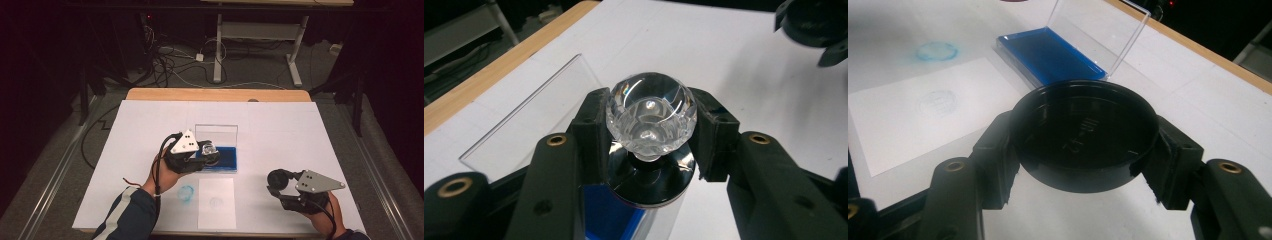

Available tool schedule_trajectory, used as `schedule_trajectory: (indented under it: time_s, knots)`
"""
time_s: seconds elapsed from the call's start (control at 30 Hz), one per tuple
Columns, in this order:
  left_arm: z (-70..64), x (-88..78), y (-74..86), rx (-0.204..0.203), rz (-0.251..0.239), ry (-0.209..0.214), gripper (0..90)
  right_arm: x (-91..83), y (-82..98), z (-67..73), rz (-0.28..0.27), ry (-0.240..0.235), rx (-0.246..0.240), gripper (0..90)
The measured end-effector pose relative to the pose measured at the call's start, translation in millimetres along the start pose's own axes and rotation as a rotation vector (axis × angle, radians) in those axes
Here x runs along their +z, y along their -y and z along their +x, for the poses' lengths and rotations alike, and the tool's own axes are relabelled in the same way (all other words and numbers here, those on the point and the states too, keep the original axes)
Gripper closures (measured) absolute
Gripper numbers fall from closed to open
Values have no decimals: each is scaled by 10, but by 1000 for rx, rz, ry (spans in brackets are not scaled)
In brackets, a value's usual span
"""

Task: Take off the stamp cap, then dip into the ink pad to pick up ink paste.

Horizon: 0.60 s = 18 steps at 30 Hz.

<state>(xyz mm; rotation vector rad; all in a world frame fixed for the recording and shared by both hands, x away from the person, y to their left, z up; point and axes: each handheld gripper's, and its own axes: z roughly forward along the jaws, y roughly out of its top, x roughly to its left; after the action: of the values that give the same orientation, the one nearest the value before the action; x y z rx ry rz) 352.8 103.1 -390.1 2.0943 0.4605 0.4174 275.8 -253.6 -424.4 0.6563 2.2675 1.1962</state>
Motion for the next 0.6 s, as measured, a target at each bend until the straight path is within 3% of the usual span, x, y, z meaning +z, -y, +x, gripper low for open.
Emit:
schedule_trajectory:
  time_s: [0.33, 0.6]
  knots:
    - [16, 99, 0, -3, 9, 8, 541, -26, -12, 12, 10, 14, -1, 387]
    - [80, 210, 11, -6, 49, 14, 541, -18, 0, 7, 13, 9, 3, 386]
